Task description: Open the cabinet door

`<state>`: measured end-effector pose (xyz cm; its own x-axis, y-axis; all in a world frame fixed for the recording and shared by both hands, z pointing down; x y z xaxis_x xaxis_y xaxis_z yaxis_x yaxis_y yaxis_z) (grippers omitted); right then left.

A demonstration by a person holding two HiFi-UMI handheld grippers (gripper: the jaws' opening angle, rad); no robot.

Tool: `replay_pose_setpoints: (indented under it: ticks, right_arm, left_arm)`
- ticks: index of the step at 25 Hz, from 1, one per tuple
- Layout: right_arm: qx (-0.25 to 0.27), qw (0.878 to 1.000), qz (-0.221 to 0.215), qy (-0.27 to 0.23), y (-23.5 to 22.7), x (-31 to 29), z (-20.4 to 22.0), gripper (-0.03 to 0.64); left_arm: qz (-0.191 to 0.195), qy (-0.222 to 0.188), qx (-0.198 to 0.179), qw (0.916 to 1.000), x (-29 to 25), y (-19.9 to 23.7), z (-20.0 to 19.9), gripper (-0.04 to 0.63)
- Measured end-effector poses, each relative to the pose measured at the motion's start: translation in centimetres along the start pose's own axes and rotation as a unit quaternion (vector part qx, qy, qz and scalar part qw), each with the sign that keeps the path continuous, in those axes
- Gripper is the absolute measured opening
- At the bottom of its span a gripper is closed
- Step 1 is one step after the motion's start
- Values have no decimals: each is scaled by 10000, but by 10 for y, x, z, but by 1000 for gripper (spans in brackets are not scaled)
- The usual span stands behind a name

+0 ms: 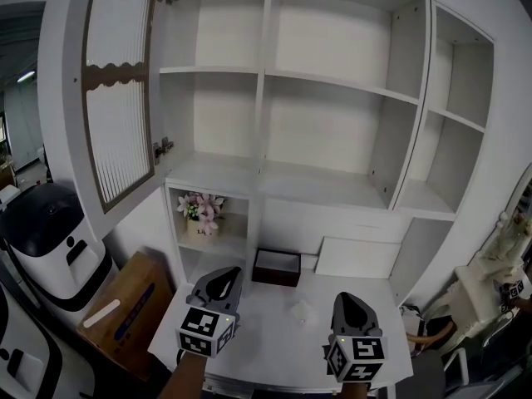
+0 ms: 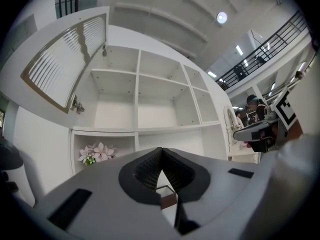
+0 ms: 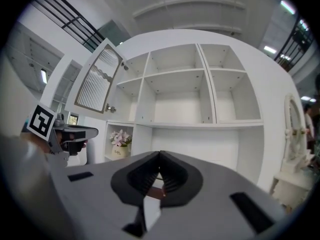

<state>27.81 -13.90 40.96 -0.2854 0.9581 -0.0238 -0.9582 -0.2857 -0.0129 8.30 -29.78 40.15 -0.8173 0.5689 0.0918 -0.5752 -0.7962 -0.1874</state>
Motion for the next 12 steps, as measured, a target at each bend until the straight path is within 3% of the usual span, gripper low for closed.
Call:
replay_pose_setpoints:
  ticks: [12]
  right_arm:
    - [69, 9994, -335, 72, 29, -33, 1, 20]
  left_arm:
    - [-235, 98, -15, 9997, 3, 25, 11, 9]
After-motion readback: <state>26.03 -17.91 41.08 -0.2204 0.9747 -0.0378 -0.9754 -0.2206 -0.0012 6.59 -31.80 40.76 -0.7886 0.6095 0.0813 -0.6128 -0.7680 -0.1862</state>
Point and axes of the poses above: the fingertips, and each gripper's own axes: x backward along the fingers, y to its left, z out of its underside, the point moved 4 cm from there along x, backward along the fingers, and after that the axes turned 5 degrees about -x, right-handed, at the moved point
